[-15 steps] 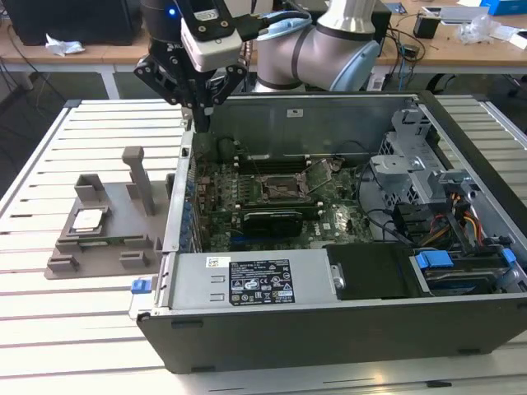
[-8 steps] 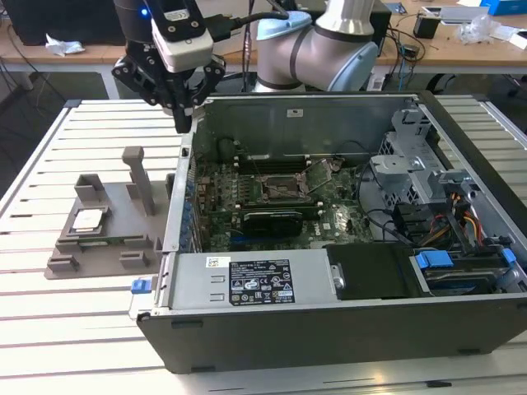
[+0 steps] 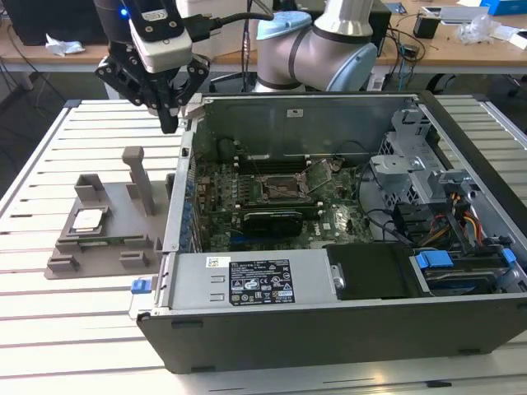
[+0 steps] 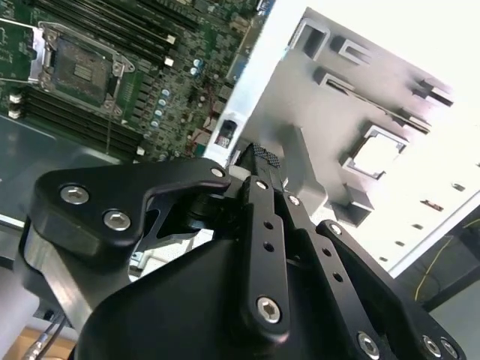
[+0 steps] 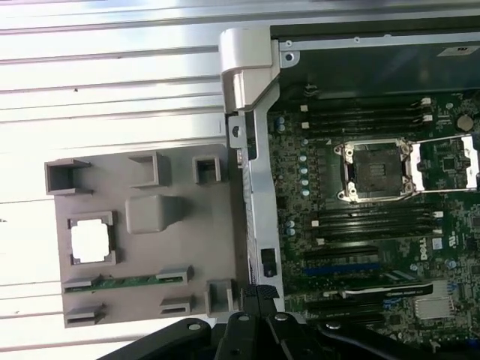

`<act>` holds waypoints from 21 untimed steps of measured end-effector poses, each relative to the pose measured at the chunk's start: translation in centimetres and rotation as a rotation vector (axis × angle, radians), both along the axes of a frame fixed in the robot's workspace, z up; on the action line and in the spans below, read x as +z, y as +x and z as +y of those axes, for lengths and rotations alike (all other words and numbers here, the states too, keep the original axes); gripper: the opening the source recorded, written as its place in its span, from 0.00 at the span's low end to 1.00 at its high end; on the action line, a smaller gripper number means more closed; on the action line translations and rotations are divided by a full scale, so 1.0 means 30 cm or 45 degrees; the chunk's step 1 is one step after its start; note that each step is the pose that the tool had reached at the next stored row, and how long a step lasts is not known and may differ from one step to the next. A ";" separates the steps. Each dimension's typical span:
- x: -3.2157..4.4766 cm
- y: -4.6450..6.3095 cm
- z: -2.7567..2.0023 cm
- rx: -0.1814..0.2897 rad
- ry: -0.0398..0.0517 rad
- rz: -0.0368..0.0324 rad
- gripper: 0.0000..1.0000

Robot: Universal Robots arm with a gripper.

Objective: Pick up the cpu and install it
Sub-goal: 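Reach for the cpu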

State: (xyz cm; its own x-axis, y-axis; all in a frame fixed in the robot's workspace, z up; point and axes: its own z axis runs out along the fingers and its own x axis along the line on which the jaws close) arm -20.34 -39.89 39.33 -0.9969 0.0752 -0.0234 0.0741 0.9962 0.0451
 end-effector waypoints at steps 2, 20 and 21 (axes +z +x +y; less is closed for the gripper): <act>0.000 -0.025 0.000 0.000 0.000 0.0000 0.11; 0.000 -0.188 0.000 0.000 0.000 0.0001 0.11; 0.000 -0.206 0.000 0.000 0.000 0.0000 0.11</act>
State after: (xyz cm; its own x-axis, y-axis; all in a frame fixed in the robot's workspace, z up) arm -26.51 -39.89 39.33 -0.9969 0.0753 -0.0234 0.0742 0.9962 0.0451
